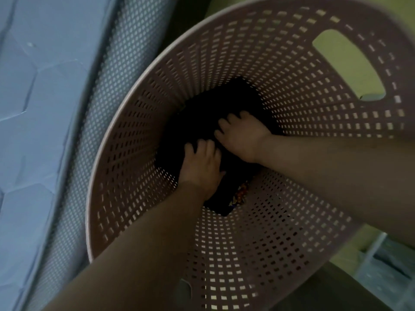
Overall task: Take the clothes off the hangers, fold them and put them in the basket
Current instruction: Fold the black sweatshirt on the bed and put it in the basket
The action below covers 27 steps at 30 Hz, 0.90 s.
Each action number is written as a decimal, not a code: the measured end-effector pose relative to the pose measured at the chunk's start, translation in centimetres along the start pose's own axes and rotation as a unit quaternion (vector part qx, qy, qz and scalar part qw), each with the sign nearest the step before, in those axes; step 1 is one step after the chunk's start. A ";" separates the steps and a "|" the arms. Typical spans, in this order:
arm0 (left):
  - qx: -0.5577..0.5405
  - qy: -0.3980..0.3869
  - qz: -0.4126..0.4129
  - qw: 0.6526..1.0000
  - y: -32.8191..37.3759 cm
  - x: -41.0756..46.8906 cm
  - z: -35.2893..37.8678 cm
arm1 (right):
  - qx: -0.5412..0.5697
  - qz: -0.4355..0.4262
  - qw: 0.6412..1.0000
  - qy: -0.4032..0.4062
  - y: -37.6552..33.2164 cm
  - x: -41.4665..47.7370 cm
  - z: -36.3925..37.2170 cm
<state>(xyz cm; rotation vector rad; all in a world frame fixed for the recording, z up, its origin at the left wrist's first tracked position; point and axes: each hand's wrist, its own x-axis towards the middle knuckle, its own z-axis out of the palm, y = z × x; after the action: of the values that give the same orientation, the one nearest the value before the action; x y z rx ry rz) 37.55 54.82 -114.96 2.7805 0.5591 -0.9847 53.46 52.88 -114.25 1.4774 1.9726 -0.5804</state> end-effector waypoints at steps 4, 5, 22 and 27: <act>-0.034 -0.104 -0.082 0.991 2.6 -1.0 2.3 | -0.050 0.082 0.975 -0.200 -0.5 0.1 0.9; -0.030 -0.113 -0.095 0.989 3.0 -0.9 2.9 | -0.070 0.084 0.974 -0.198 -0.4 0.1 1.6; -0.047 -0.133 -0.037 0.989 3.4 -0.7 0.6 | -0.147 0.034 0.950 -0.274 -1.9 -0.7 2.5; 0.012 -0.253 -0.048 0.966 3.2 -1.0 1.7 | -0.141 0.067 0.945 -0.288 0.7 -1.1 4.3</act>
<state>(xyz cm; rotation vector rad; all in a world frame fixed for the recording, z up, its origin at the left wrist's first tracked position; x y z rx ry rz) 37.06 51.13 -115.64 2.3881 0.6019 -1.6521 55.21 49.45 -116.63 1.0946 1.4178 -0.5622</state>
